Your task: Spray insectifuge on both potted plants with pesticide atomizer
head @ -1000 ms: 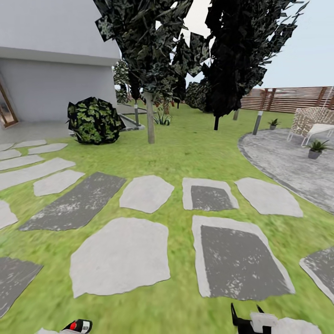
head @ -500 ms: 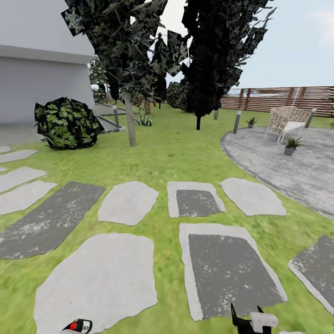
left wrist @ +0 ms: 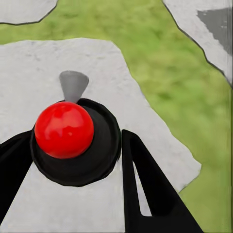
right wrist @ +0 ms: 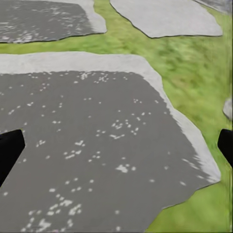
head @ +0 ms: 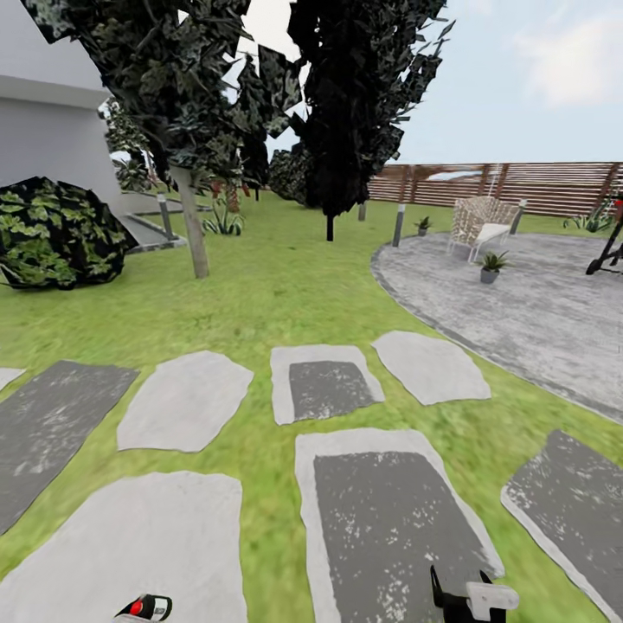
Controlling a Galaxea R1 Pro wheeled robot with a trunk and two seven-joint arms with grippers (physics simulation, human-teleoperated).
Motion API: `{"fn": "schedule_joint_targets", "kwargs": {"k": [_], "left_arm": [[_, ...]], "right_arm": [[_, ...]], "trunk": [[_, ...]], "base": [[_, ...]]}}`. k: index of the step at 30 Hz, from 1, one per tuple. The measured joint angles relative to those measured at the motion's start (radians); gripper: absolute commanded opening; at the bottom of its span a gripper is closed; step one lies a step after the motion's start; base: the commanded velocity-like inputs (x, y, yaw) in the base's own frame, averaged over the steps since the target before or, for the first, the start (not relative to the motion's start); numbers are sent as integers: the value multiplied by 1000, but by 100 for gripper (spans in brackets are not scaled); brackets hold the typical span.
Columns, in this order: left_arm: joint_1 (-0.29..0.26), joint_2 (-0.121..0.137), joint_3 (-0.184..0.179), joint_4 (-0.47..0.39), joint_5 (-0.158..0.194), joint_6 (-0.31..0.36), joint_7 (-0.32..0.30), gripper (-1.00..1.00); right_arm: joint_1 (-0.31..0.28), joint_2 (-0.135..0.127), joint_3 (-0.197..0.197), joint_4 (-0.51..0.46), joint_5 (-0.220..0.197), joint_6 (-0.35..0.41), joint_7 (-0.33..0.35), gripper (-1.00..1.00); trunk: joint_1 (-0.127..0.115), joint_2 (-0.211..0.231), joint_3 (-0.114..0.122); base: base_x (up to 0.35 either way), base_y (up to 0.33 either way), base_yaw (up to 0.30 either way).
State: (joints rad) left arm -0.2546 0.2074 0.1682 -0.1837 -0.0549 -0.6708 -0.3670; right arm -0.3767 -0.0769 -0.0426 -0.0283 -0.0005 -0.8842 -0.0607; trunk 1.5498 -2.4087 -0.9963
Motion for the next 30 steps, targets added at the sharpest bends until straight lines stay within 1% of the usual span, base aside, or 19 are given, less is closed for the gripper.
{"fn": "schedule_joint_targets", "kwargs": {"k": [3, 6, 30], "left_arm": [[0, 0, 3, -1, 13, -1, 20, -100], [0, 0, 6, 1, 49, -3, 47, -100], [0, 0, 5, 1, 50, -5, 49, -100]], "right_arm": [[0, 0, 0, 0, 0, 0, 0, 100], [0, 0, 0, 0, 0, 0, 0, 100], [0, 0, 0, 0, 0, 0, 0, 100]], "trunk": [[0, 0, 0], [0, 0, 0], [0, 0, -2]], "base": [[317, -163, -274], [332, -83, -274], [340, -1, -267]]}}
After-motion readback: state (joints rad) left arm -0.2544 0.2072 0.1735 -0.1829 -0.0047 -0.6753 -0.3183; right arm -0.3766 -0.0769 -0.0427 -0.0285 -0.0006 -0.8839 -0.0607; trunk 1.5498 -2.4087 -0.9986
